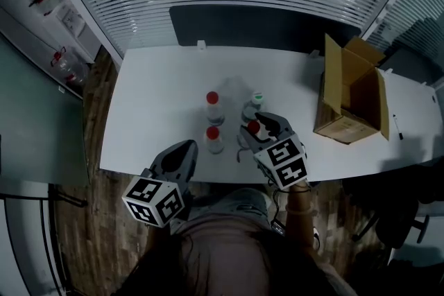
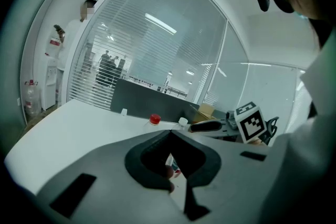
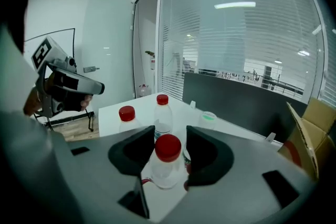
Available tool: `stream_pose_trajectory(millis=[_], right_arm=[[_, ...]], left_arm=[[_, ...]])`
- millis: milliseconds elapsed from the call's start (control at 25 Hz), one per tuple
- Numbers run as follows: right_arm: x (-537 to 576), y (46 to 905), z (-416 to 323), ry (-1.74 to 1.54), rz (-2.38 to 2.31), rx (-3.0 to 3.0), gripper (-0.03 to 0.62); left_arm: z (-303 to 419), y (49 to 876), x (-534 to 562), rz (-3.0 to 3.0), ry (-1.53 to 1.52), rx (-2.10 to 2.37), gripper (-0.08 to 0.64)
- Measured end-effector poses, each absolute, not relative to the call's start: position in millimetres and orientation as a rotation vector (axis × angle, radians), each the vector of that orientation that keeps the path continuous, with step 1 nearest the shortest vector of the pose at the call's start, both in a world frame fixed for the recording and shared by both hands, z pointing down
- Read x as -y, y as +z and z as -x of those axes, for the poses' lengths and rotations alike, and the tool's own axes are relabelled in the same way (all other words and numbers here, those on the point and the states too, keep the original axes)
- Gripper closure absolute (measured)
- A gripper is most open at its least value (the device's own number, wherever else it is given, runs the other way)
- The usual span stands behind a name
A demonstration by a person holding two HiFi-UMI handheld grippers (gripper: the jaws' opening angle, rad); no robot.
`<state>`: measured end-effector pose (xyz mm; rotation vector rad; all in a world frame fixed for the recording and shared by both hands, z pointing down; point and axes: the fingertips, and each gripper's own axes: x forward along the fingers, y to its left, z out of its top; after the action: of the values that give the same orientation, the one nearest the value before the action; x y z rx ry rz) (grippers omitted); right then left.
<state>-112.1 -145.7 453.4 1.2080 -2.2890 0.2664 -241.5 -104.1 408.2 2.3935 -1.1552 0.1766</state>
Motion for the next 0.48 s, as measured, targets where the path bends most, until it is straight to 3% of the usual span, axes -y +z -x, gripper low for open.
stream_pose_trajectory(millis=[480], right_arm=[[141, 436, 108, 0.214, -1.281, 2.270, 0.414]], left_arm=[[247, 405, 101, -2.417, 0.164, 1.108, 0.552]])
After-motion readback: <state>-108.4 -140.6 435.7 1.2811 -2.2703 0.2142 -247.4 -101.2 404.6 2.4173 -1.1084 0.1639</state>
